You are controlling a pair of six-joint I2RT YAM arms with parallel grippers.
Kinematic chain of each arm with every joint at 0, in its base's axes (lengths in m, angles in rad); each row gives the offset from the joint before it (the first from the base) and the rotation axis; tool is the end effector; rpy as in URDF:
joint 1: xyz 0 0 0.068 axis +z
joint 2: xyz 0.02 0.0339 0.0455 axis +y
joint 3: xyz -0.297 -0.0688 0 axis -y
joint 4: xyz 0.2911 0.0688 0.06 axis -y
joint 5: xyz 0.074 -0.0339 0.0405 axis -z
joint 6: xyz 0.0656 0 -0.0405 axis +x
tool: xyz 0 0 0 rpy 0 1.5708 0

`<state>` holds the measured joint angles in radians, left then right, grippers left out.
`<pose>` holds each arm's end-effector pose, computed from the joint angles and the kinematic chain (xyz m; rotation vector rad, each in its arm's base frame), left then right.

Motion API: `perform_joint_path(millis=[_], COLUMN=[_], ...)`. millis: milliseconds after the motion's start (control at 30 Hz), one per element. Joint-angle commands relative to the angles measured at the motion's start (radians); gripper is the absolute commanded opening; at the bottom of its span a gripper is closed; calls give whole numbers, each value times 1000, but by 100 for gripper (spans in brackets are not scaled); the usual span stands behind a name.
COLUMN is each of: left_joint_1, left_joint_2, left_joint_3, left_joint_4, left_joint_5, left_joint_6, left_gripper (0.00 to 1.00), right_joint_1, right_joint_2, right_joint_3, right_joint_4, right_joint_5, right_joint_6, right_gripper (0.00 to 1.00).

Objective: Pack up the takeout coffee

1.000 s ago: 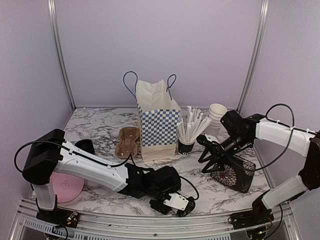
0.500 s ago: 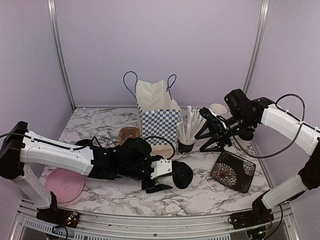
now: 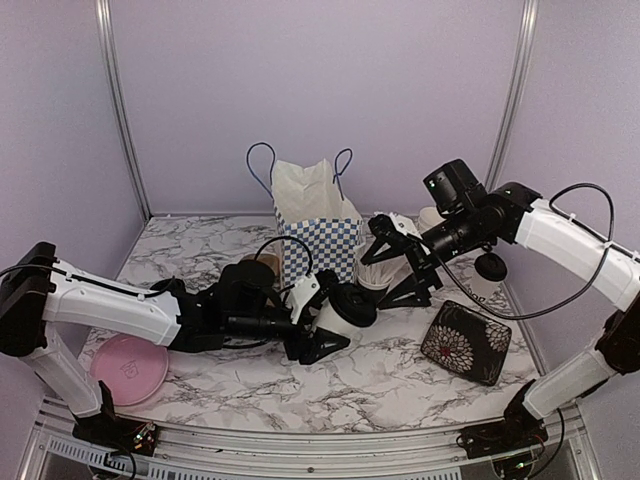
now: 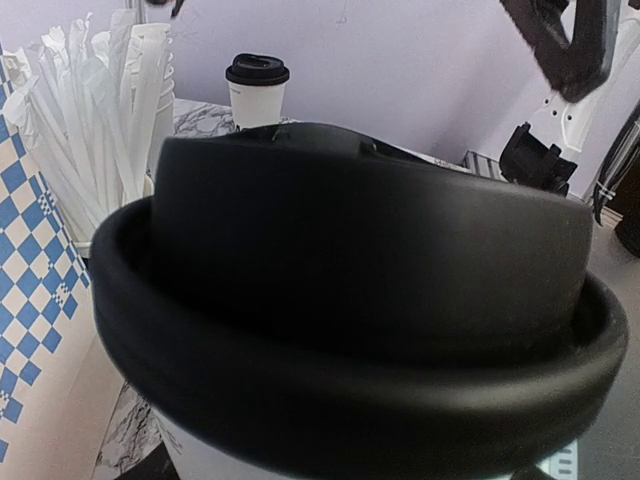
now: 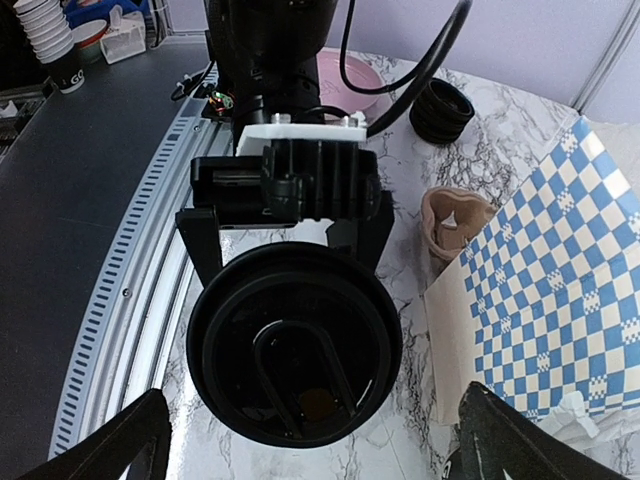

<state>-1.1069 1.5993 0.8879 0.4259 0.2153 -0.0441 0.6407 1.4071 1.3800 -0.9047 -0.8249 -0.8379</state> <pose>0.1757 -0.3824 0.2269 1.1329 1.6136 -0.9789 0.2397 0.2388 0.3635 -1.7815 1.4636 0.9192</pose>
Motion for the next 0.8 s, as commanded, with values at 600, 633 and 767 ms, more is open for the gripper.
perform_joint_path(millis=[600, 633, 767], left_joint_1=[5, 5, 5], left_joint_2=[-9, -7, -4], left_joint_3=[-2, -3, -2], left_joint_4=[116, 116, 116], left_joint_5=[91, 88, 93], left_joint_6=[-37, -35, -33], left_gripper=[74, 74, 74], right_joint_1=[85, 85, 85], right_joint_2=[118, 123, 133], right_joint_3=[80, 84, 89], right_joint_4=[-56, -69, -101], right_joint_5=[-23, -36, -62], right_joint_6=[22, 17, 3], right_gripper=[82, 83, 84])
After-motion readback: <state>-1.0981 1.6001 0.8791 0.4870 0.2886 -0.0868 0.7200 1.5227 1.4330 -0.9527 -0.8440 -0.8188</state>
